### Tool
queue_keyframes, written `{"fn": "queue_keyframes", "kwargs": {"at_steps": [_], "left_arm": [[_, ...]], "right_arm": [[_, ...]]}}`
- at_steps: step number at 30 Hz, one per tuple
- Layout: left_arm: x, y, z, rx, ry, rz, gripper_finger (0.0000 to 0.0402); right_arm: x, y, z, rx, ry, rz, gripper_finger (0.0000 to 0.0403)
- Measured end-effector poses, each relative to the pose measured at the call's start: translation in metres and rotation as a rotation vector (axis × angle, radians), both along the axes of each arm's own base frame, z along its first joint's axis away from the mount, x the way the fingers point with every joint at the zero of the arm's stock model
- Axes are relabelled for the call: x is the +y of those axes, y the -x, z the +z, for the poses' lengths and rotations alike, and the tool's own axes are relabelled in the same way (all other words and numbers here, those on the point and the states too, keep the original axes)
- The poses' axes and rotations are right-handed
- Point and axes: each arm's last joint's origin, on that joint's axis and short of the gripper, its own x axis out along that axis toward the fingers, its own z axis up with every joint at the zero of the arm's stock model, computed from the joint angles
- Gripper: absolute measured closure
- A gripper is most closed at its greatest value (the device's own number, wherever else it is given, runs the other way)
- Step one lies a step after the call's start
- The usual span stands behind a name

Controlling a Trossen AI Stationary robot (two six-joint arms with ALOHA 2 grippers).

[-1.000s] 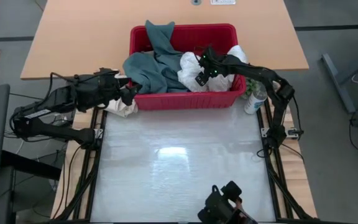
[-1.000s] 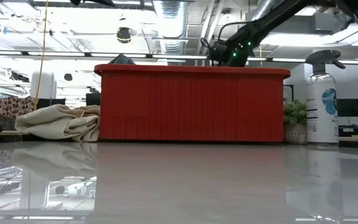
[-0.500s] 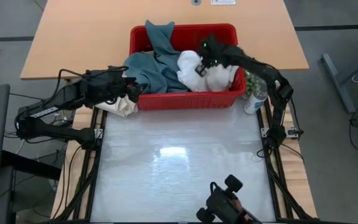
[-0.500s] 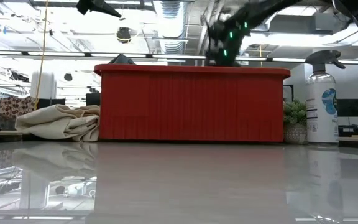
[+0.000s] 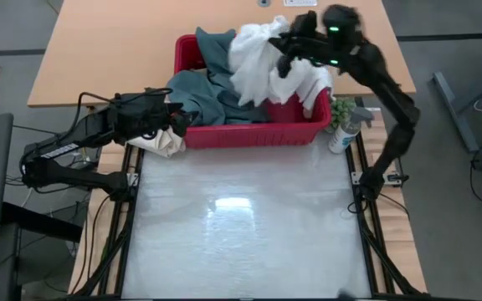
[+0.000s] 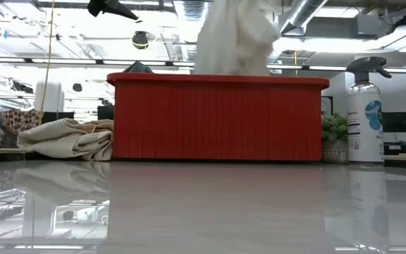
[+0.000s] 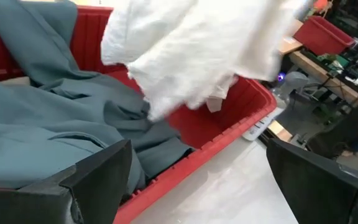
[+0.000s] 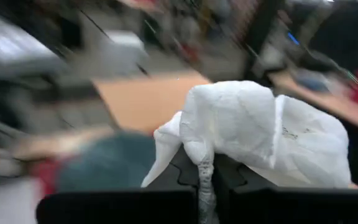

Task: Fold Laundry from Bin
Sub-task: Put the white shirt in the center of the table

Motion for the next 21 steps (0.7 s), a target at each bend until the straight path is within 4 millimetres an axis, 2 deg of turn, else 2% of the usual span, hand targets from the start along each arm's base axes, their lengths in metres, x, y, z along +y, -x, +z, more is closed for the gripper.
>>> {"fn": "queue_keyframes", "kwargs": {"at_steps": [5, 7, 9, 12, 15, 17, 21], "left_arm": [[0.003, 0.001, 0.0, 0.002, -0.008, 0.039, 0.004], [0.004, 0.002, 0.0, 0.002, -0.007, 0.043, 0.004], [0.004, 0.002, 0.0, 0.0, -0.006, 0.039, 0.004], [0.004, 0.002, 0.0, -0.002, -0.005, 0.039, 0.004], [0.004, 0.001, 0.001, -0.017, -0.001, 0.042, 0.004], [0.004, 0.001, 0.001, -0.019, 0.001, 0.039, 0.004], [0.004, 0.001, 0.001, -0.024, 0.004, 0.028, 0.004]], "right_arm": [[0.061, 0.028, 0.029, -0.111, 0.047, 0.507, 0.0373], [0.083, 0.038, 0.034, -0.12, 0.049, 0.688, 0.0373], [0.101, 0.046, 0.036, -0.113, 0.053, 0.793, 0.0373], [0.118, 0.054, 0.033, -0.059, 0.067, 0.827, 0.0373], [0.124, 0.054, 0.024, 0.028, 0.02, 0.787, 0.0373], [0.123, 0.048, 0.014, 0.107, -0.035, 0.773, 0.0373], [0.121, 0.021, -0.015, 0.302, -0.182, 0.783, 0.0373]]}}
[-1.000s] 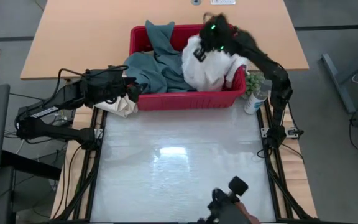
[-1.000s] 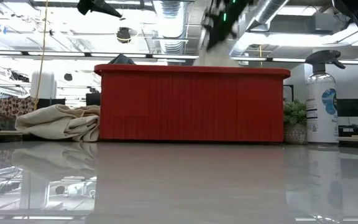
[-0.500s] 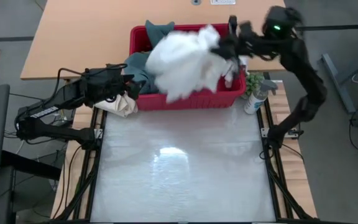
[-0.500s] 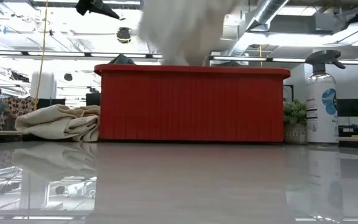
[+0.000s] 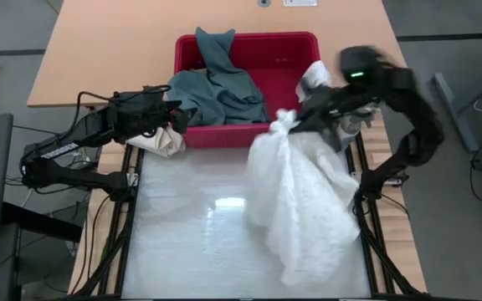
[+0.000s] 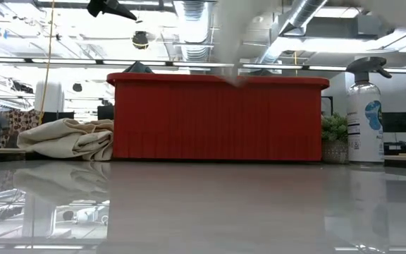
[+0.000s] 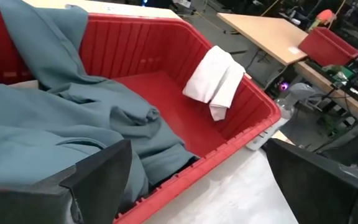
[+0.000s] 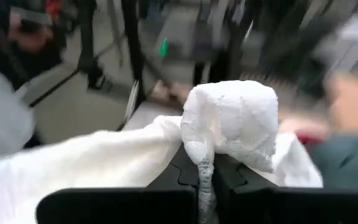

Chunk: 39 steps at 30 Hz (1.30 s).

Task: Fold Laundry from Bin
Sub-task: Put the white shirt in the center of the table, then move the red organizer bin to the other table

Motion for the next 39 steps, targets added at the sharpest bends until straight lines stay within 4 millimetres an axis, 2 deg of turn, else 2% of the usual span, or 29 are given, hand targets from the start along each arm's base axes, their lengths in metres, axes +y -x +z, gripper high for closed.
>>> {"fn": "queue_keyframes", "kwargs": {"at_steps": [2, 8, 12, 14, 17, 22, 29, 33, 37, 39], "left_arm": [[0.0, 0.0, 0.0, -0.003, 0.007, -0.02, 0.004], [-0.002, -0.001, 0.0, -0.008, 0.02, -0.065, 0.004], [-0.002, -0.002, 0.0, -0.01, 0.03, -0.097, 0.004], [-0.003, -0.002, 0.0, -0.012, 0.036, -0.12, 0.004], [-0.004, -0.003, 0.0, -0.011, 0.043, -0.179, 0.004], [-0.006, -0.004, -0.001, -0.008, 0.049, -0.252, 0.004], [-0.006, -0.009, -0.001, 0.012, 0.021, -0.299, 0.004], [-0.009, -0.03, -0.012, 0.103, -0.025, -0.402, 0.004], [-0.013, -0.064, -0.033, 0.216, -0.067, -0.534, 0.0041], [-0.015, -0.08, -0.046, 0.265, -0.054, -0.597, 0.0049]], "right_arm": [[-0.002, -0.019, -0.016, 0.108, -0.032, 0.001, 0.0369], [-0.005, -0.077, -0.059, 0.304, -0.138, 0.045, 0.0323], [-0.003, -0.11, -0.086, 0.358, -0.27, 0.266, 0.0298], [-0.004, -0.117, -0.093, 0.357, -0.35, 0.363, 0.0286], [-0.008, -0.123, -0.098, 0.356, -0.437, 0.445, 0.0266], [-0.013, -0.125, -0.101, 0.363, -0.462, 0.446, 0.0234], [-0.021, -0.111, -0.091, 0.366, -0.445, 0.36, 0.0216], [-0.03, -0.097, -0.09, 0.438, -0.282, 0.133, 0.0223], [-0.042, -0.087, -0.095, 0.546, -0.114, -0.104, 0.024], [-0.047, -0.084, -0.098, 0.587, -0.068, -0.163, 0.0253]]}}
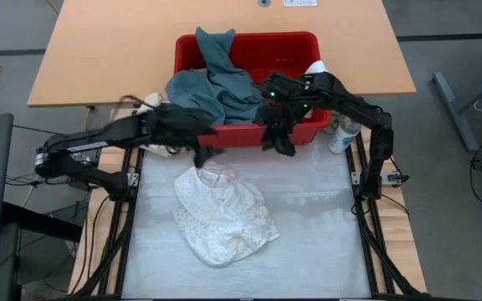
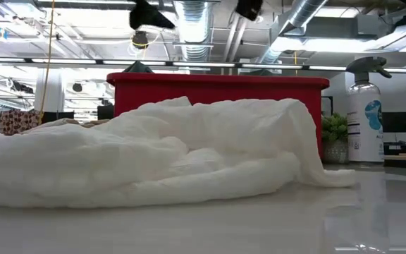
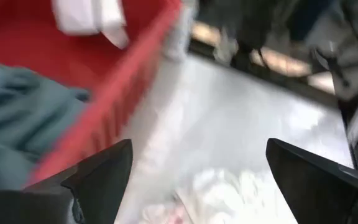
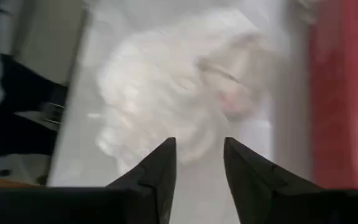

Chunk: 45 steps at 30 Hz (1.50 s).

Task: Fold Laundry from Bin
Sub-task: Move the red organizer bin to the other table

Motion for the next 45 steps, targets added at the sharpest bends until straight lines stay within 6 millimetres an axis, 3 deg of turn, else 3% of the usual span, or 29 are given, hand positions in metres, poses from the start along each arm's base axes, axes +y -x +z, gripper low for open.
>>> {"fn": "queue_keyframes", "kwargs": {"at_steps": [5, 10, 17, 21, 25, 33, 38, 45], "left_arm": [[-0.006, -0.022, -0.032, 0.179, 0.043, -0.079, 0.0111], [-0.006, -0.024, -0.044, 0.27, 0.034, -0.097, 0.0217], [-0.004, -0.023, -0.044, 0.275, 0.025, -0.098, 0.0386], [-0.002, -0.022, -0.045, 0.308, -0.022, -0.053, 0.0396], [0.0, -0.02, -0.047, 0.339, -0.049, -0.035, 0.04], [0.004, -0.02, -0.043, 0.28, -0.029, -0.177, 0.0401], [0.01, -0.005, -0.027, 0.226, -0.103, -0.116, 0.0401], [0.009, 0.033, 0.014, 0.013, -0.232, -0.047, 0.0401]], "right_arm": [[-0.008, 0.002, -0.004, 0.035, 0.106, -0.007, 0.0312], [-0.008, 0.004, -0.006, 0.051, 0.143, 0.034, 0.0386], [-0.012, 0.003, -0.011, 0.09, 0.17, 0.078, 0.0387], [-0.023, -0.006, -0.025, 0.115, 0.175, 0.088, 0.0388], [-0.032, -0.012, -0.05, 0.197, 0.141, 0.079, 0.0388], [-0.031, -0.013, -0.088, 0.32, 0.05, 0.12, 0.0388], [-0.027, -0.001, -0.084, 0.292, 0.047, 0.145, 0.0388], [-0.032, 0.048, -0.057, 0.023, 0.049, 0.017, 0.0388]]}}
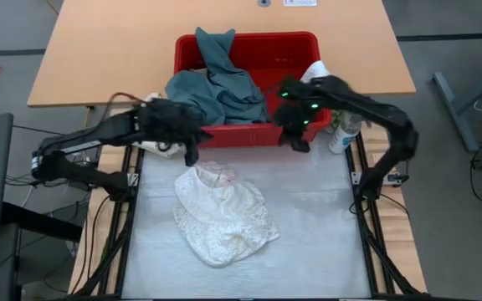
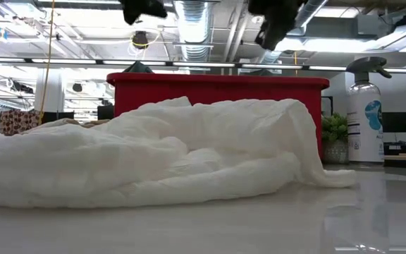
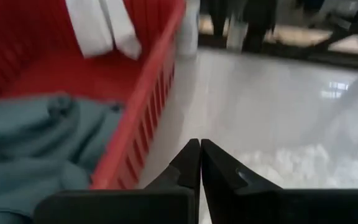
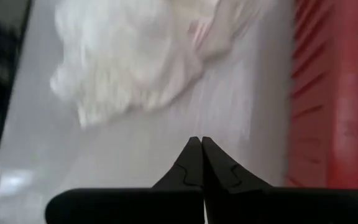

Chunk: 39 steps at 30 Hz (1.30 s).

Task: Fold Laundry from Bin
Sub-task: Move the red organizer bin to the other table

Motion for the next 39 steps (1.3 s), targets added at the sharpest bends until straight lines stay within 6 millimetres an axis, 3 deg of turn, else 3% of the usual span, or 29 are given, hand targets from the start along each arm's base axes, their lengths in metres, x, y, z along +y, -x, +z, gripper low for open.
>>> {"fn": "queue_keyframes", "kwargs": {"at_steps": [6, 14, 29, 39], "left_arm": [[-0.007, 0.02, 0.012, -0.239, -0.042, -0.06, 0.0401], [-0.008, 0.023, -0.024, -0.253, 0.005, -0.042, 0.0401], [-0.003, -0.006, -0.082, -0.061, 0.063, -0.049, 0.0401], [0.0, -0.008, -0.108, 0.01, -0.022, 0.033, 0.0401]], "right_arm": [[0.017, 0.031, -0.007, -0.239, 0.041, -0.104, 0.0388], [0.038, 0.023, -0.031, -0.241, 0.097, -0.112, 0.0388], [0.022, -0.014, -0.076, -0.091, 0.075, -0.094, 0.0387], [-0.011, -0.019, -0.097, -0.011, 0.165, -0.21, 0.0387]]}}
